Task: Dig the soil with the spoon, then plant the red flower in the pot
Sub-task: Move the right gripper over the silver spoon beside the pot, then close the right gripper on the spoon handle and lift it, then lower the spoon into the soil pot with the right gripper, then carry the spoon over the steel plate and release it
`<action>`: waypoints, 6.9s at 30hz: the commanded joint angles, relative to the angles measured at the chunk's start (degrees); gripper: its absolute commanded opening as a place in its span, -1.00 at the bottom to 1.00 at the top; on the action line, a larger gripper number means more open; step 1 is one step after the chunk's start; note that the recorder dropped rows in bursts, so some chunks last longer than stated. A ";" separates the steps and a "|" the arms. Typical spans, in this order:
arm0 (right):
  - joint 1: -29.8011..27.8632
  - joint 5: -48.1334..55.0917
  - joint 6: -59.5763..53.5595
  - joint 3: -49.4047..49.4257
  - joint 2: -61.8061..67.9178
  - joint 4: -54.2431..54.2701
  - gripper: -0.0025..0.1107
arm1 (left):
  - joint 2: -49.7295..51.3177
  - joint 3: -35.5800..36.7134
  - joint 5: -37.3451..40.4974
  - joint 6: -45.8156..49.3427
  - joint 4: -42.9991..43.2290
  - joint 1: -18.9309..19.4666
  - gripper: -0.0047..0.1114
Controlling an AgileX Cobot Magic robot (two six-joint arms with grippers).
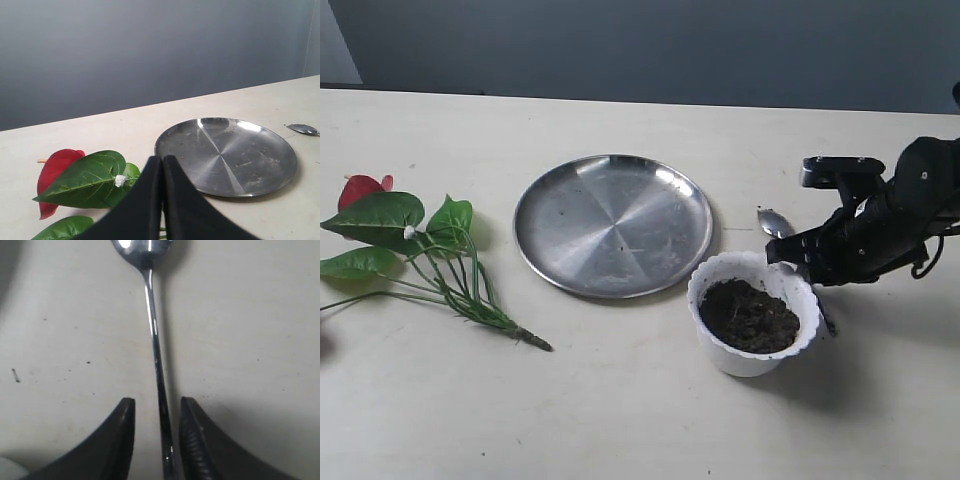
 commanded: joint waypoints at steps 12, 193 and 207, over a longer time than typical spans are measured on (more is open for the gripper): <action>-0.24 -0.15 -0.12 0.19 -4.60 7.21 -0.40 | -0.26 0.12 -0.74 -0.21 0.00 -0.39 -0.91; 21.04 12.49 -10.09 -43.08 20.41 8.50 -0.97 | -0.26 0.12 -0.74 -0.21 0.00 -0.39 -0.91; 21.04 21.37 -10.34 -43.08 15.44 15.42 -0.19 | -0.26 0.12 -0.74 -0.21 0.00 -0.39 -0.91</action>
